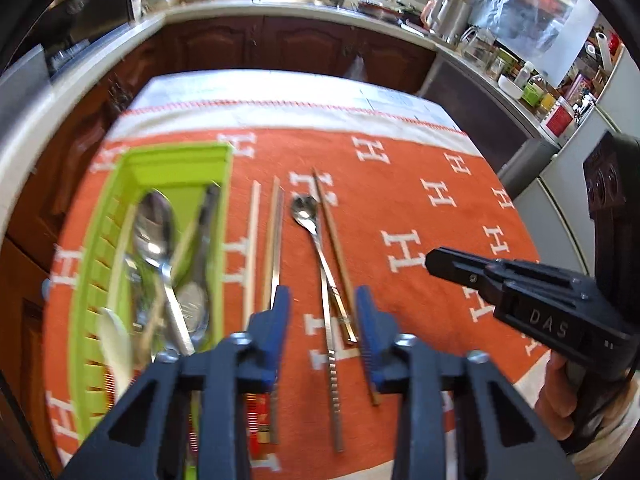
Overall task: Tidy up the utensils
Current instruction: 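Move both open tools back over the remaining utensils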
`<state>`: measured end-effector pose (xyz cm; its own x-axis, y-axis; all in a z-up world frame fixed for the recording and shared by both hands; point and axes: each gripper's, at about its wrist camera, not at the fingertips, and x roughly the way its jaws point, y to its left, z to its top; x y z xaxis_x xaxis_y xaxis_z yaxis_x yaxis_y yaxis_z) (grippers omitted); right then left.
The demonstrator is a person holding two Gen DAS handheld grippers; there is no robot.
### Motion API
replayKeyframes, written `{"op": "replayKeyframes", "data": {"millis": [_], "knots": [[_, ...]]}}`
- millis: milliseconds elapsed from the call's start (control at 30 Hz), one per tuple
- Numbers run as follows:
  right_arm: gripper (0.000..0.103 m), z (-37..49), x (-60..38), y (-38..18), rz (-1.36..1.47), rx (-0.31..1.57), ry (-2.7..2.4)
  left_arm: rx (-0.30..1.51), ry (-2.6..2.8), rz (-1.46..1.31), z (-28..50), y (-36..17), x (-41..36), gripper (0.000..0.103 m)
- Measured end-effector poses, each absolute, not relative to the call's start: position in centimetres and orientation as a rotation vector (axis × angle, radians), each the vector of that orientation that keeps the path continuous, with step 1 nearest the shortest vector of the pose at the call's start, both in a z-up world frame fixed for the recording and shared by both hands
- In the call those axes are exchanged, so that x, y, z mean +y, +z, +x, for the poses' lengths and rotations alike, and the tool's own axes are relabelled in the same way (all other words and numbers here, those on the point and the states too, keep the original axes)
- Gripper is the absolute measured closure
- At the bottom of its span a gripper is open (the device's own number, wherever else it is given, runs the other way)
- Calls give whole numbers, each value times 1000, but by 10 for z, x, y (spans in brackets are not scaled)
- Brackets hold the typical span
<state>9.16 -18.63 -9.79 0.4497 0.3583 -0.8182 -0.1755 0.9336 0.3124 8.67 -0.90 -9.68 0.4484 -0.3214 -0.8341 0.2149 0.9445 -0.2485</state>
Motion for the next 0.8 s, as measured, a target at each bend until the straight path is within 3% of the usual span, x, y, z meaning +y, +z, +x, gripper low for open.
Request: {"op": "replayKeyframes", "data": {"millis": [167,800], "knots": [[98,89,-198,-114,241,1085,328,1129,-368,-144,94,-118,-21,90],[98,83,-222,-132,317,1085,330,1254,-296,-148,108,-157,-39,93]]}}
